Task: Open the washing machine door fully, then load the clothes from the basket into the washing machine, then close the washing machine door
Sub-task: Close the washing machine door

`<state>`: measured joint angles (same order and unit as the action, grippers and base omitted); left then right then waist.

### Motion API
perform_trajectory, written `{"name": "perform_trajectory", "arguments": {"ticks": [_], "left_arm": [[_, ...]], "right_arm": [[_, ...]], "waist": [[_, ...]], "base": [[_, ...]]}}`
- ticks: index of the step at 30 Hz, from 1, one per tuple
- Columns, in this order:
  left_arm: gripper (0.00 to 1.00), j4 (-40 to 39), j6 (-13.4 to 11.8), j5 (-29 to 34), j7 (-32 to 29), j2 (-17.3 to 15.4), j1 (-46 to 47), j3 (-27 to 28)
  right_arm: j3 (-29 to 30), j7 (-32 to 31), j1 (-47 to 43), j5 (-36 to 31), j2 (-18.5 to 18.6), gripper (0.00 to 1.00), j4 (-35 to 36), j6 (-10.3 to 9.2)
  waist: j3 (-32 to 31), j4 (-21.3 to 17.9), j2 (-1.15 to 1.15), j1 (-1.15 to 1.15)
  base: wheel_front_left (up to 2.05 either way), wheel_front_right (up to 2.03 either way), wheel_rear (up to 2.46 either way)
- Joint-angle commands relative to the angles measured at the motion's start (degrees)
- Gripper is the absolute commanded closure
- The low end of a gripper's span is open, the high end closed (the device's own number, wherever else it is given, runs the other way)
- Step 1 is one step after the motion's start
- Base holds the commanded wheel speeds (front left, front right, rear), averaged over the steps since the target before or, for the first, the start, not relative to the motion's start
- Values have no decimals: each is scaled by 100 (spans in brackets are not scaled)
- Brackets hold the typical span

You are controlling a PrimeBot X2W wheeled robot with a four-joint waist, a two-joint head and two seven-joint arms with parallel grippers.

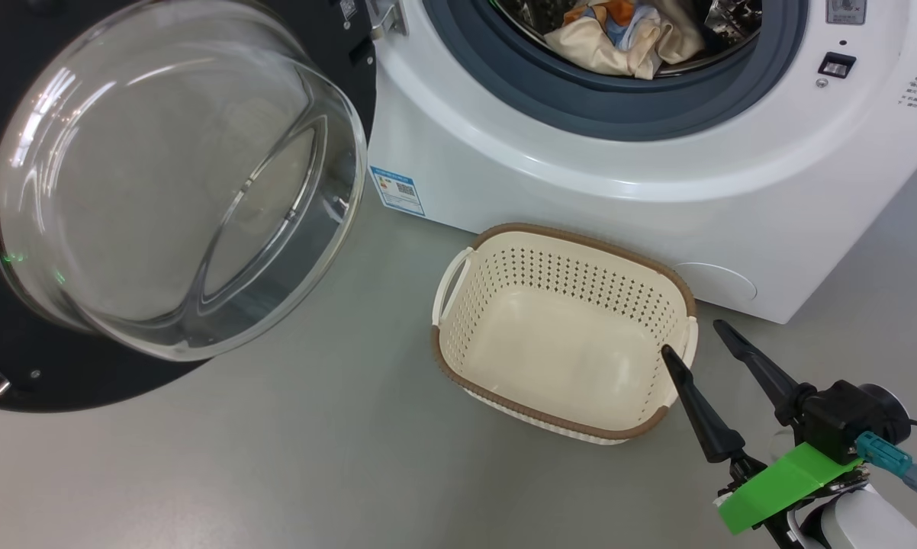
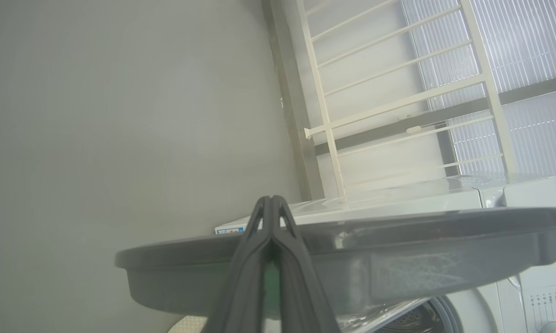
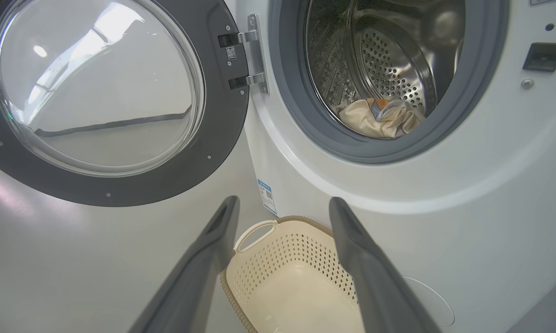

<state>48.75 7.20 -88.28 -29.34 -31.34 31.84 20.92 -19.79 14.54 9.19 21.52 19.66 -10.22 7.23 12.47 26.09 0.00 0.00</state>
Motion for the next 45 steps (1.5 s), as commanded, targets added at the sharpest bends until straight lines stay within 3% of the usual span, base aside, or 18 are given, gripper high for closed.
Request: {"name": "perform_trajectory", "arguments": {"ticks": [1, 17, 45], "left_arm": [[100, -98, 28, -122, -103, -412, 134, 139], [100, -403, 28, -149, -854, -354, -95, -118], [100, -2560, 28, -313, -2204, -71, -1252, -605]], "right_arm": [[-107, 46, 115, -55, 79, 0, 116, 25], [-124, 46, 88, -27, 65, 0, 76, 25], [129, 46, -198, -42, -79, 0, 113, 25]], "waist": [[10, -12, 0, 0], [-113, -35, 0, 0], [-475, -13, 0, 0]], "base": [[0, 0, 0], [0, 0, 0], [0, 0, 0]]}}
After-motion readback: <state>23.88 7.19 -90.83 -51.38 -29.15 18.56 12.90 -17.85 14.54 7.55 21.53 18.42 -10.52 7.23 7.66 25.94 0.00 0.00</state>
